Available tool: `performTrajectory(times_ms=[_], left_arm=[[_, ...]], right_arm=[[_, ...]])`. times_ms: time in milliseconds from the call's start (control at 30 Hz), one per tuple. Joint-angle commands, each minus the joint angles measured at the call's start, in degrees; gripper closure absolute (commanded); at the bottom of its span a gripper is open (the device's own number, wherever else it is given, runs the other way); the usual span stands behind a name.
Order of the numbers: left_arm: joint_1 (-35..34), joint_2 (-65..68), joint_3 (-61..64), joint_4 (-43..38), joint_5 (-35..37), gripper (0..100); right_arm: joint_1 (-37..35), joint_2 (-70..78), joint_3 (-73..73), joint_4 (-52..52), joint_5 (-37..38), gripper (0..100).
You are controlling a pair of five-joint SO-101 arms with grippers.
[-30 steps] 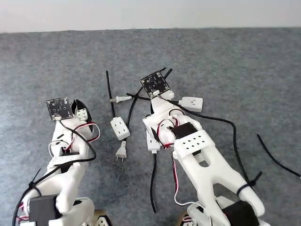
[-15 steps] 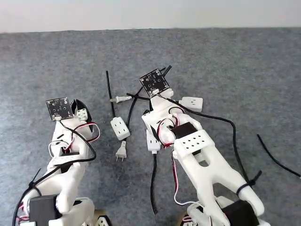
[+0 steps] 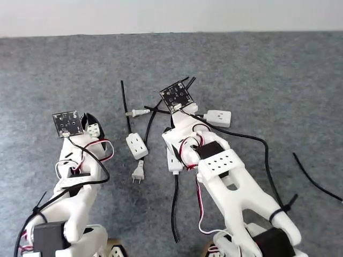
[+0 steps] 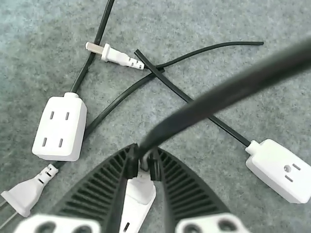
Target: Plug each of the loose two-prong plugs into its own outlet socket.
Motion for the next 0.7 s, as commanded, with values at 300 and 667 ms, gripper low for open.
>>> performTrajectory(times_ms=[300,667], left_arm=[[-0.3,-1.7,-0.7,-1.4,0.5,99],[-0.4,-1.7,-0.7,-1.4,0.5,99]], right_arm=[[-1.4,-0.1,4.7,-1.1,1.4,99.0],[-2.5,-0.1,5.7,3.6,3.4,99.0]])
